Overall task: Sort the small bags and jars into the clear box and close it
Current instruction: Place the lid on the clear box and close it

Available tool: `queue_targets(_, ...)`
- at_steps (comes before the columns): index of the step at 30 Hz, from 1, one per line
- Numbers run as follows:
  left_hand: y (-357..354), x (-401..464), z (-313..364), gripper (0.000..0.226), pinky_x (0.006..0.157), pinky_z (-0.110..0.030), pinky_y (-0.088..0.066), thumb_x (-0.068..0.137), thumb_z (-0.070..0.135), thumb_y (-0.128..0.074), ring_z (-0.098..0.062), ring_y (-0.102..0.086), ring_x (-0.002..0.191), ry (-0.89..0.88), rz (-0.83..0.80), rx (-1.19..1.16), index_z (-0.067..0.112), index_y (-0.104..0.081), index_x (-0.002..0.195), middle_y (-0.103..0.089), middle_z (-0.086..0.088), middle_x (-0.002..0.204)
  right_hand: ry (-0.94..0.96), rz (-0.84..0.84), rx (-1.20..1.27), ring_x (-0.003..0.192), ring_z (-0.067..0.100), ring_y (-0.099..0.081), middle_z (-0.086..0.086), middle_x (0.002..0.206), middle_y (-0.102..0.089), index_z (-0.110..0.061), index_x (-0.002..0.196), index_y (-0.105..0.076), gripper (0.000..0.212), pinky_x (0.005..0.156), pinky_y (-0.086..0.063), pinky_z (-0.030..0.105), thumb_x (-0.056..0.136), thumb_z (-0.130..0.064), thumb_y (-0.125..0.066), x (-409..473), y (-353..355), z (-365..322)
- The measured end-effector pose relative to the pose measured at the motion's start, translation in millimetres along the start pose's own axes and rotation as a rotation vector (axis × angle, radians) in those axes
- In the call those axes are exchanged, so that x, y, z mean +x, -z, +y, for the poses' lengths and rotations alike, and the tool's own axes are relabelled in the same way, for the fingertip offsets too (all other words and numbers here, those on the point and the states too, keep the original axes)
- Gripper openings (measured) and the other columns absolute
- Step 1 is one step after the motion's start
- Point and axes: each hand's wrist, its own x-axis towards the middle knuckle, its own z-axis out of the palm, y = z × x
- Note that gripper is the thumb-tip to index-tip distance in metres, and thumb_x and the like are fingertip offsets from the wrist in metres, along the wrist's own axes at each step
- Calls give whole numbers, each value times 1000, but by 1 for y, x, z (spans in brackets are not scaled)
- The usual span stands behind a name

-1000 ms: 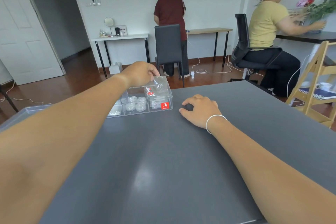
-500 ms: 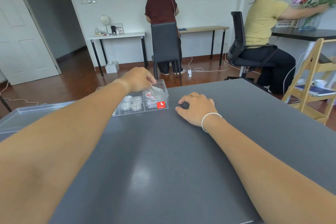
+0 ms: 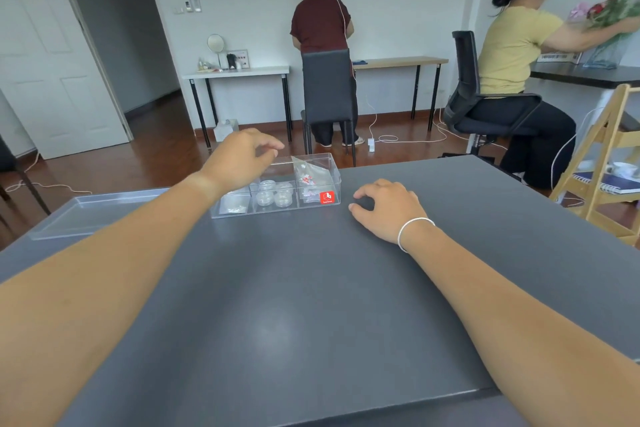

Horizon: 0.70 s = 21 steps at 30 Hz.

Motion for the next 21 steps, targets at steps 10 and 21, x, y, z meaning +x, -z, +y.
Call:
queue_targets(10,77,-90,-71,23,78,-22,-35,88,12,-53,-28,-57,86,144,178,97,13,-69,104,-65,-9,105,324,36,43,114,25,-47,2,117,-58,-22,109,-60,29,96,-34,36,87,-38,-49,-36,-20,-82)
queue_targets(21,121,-171,-159,31,103,-43,-35,87,13,-54,-39,-48,115,356,150,310,16,-63,116,-60,-16,123,466,-8,186,113,23,-46,0,119,-56,-21,116,-58,32,100,-31,32,88,-33,-50,-38,-58,-184)
